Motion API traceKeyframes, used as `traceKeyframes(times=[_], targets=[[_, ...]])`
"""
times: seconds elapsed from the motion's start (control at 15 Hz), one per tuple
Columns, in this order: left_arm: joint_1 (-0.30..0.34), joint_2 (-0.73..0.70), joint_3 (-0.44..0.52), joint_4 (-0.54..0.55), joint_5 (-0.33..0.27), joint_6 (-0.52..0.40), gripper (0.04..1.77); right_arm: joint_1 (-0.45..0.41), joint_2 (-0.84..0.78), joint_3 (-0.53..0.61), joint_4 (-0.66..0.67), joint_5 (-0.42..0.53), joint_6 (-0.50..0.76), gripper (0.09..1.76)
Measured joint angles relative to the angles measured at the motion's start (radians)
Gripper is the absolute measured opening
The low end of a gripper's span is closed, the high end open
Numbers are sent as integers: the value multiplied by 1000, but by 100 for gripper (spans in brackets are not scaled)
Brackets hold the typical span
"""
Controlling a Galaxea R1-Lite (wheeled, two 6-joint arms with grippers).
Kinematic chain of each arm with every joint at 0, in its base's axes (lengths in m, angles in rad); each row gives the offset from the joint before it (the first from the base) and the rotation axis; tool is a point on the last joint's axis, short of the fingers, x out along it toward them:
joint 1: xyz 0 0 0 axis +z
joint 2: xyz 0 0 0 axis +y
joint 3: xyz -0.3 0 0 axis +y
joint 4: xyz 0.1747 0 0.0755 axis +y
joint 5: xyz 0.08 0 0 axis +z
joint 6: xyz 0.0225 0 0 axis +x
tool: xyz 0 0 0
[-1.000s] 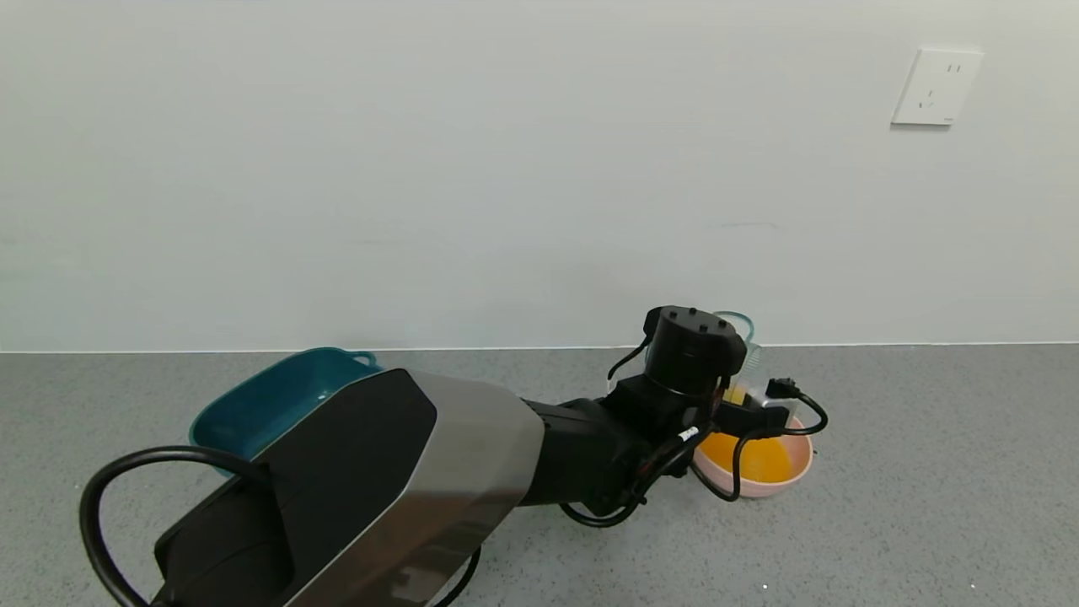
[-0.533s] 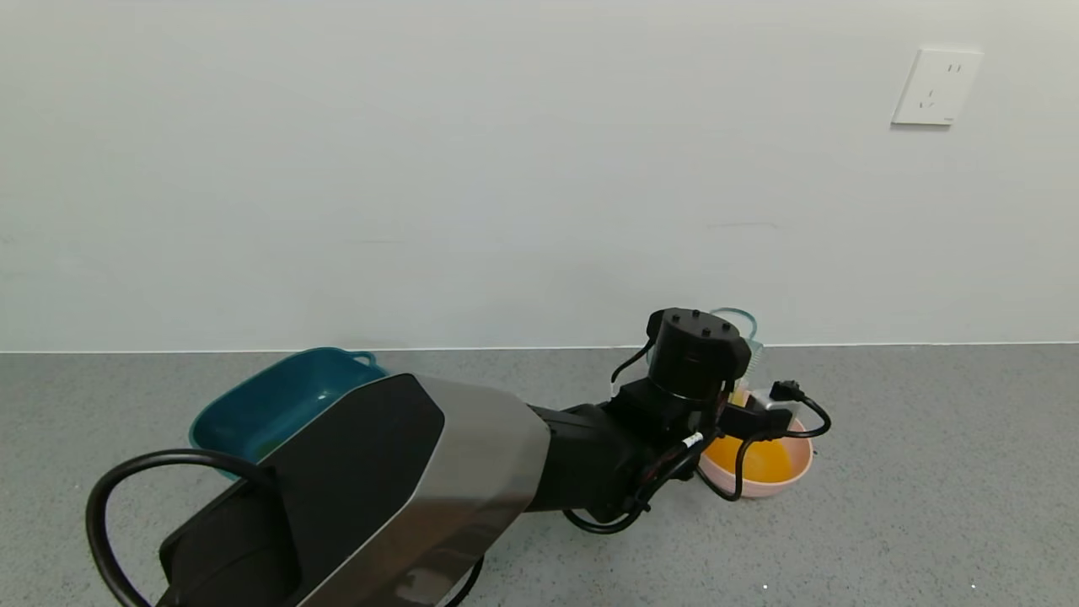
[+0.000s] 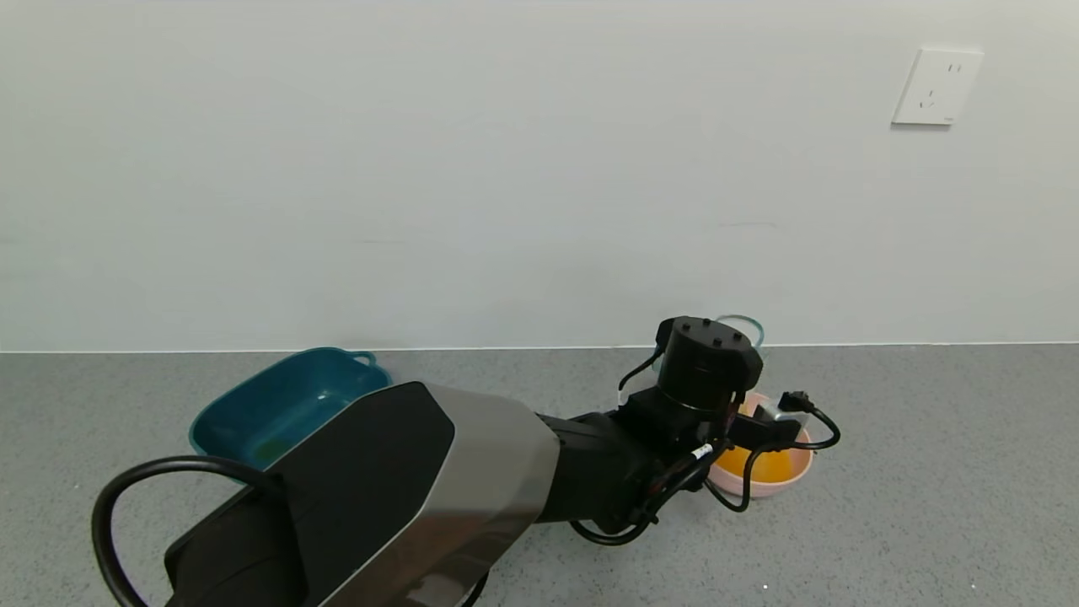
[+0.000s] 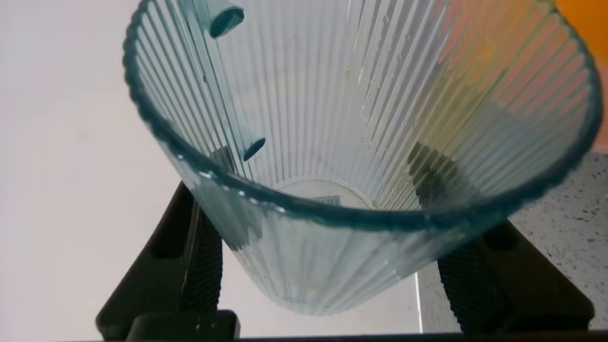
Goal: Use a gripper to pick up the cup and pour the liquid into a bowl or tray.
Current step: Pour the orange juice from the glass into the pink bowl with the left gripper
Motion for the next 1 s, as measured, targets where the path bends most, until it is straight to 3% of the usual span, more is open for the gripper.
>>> traceKeyframes(times=[1.0], targets=[[-5,11,9,-61,10,13,127,0,0,0,0,0,0,171]])
